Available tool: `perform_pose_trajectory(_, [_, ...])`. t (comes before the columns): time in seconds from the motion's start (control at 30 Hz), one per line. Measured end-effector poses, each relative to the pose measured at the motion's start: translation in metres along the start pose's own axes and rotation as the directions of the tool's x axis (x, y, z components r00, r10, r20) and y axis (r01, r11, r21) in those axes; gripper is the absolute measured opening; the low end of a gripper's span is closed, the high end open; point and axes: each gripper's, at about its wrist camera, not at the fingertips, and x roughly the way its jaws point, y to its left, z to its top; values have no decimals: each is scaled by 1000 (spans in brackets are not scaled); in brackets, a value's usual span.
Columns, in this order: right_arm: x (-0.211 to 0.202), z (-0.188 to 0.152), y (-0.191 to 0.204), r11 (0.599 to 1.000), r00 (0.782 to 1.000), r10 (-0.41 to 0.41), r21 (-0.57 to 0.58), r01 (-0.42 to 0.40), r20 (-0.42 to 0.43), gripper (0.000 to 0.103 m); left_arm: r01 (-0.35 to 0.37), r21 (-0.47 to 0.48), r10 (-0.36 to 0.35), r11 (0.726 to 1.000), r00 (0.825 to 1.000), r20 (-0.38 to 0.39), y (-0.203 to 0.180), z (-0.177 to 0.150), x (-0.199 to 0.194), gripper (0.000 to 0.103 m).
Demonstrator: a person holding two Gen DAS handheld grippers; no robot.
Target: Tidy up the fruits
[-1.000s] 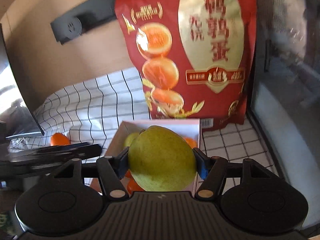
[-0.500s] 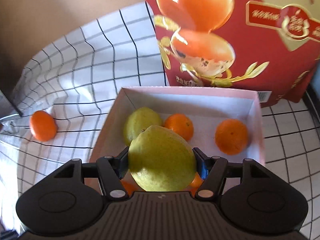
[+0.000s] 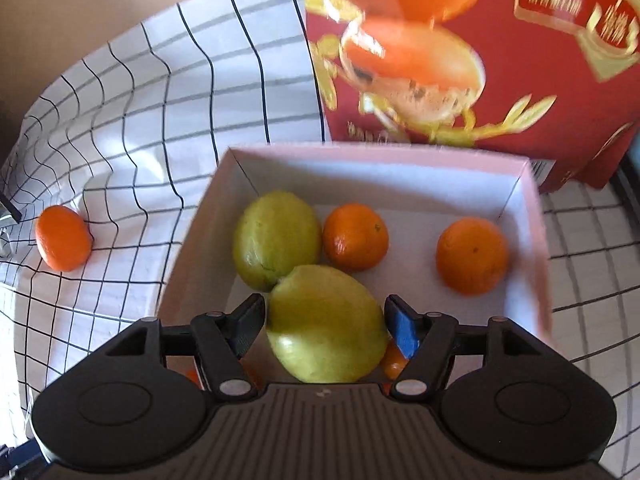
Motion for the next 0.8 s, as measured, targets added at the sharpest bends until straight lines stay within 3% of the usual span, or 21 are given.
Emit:
perform_pose_trajectory(0.17, [-32,4,36,992,992,-1,-121,16,129,69,-15,7,15,1000,1000,13,8,10,6,51])
perform_pose_trajectory(0.3, [-43,7,86,959,983,40,-285,14,181,69,-10,12,9,1000,999,44,13,23,7,51])
perform_pose_trajectory(0.37, [-39,8,114,920,985,40,-391,30,169,66,-3,7,3,1000,999,55,17,28,7,51])
perform_pose_trajectory(0.47, [-18,8,152,841,989,-25,-532,101,149,49,9,3,-9,1000,998,59,23,30,5,51])
perform_pose_trajectory(0.53, [3,9,168,802,992,-73,-585,122,106,44,15,0,-15,1000,998,54,28,30,5,51])
perform_pose_trajectory(0.67, [41,10,178,739,983,-177,-655,159,39,44,8,-5,-7,1000,999,40,38,28,5,51])
perform_pose_trajectory(0.8, [59,5,182,676,964,-257,-700,230,69,44,-12,-26,13,1000,999,36,50,28,4,51])
